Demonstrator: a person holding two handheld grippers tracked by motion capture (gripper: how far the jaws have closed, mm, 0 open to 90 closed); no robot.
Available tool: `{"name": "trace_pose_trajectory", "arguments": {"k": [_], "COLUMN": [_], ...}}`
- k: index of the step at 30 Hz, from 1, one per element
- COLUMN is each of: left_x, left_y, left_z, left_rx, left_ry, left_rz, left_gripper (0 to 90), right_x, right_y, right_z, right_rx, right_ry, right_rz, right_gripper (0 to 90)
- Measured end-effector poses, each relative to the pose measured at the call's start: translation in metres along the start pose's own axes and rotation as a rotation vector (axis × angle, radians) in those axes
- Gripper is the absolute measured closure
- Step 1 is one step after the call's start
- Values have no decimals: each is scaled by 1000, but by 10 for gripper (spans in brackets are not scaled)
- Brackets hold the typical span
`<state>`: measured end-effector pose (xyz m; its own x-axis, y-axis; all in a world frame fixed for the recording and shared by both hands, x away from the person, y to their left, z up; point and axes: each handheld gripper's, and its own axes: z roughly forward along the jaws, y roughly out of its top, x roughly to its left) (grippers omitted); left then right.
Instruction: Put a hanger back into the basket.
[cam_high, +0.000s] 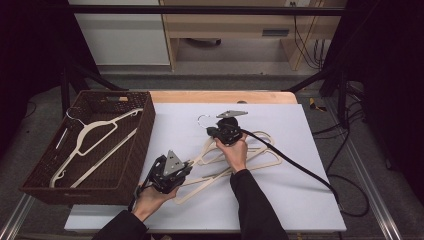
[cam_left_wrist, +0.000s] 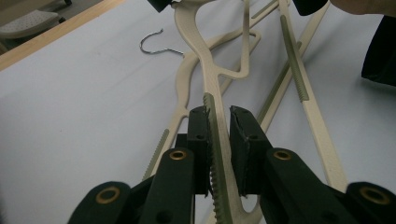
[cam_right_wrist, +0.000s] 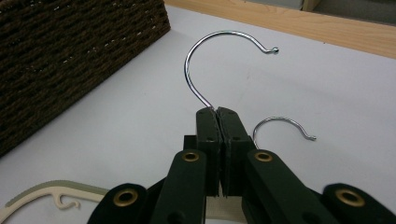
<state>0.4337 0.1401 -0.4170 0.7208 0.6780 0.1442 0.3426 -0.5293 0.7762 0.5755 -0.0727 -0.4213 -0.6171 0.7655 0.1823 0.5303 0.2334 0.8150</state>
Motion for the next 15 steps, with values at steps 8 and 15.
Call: {"name": "trace_pose_trajectory", "arguments": {"k": [8, 15], "left_x": [9, 23], "left_y": [2, 7], "left_z": [0, -1], "left_rx": [-13, -19], "left_ry": [-95, -183], "left_rz": [-83, -187], "left_gripper": [743, 490], "right_x": [6, 13], "right_y": [-1, -5], "right_z": [-7, -14], "right_rx": [-20, -48], "right_ry": [-8, 2], "right_rz": [-4, -54], "right_gripper": [890, 891]}}
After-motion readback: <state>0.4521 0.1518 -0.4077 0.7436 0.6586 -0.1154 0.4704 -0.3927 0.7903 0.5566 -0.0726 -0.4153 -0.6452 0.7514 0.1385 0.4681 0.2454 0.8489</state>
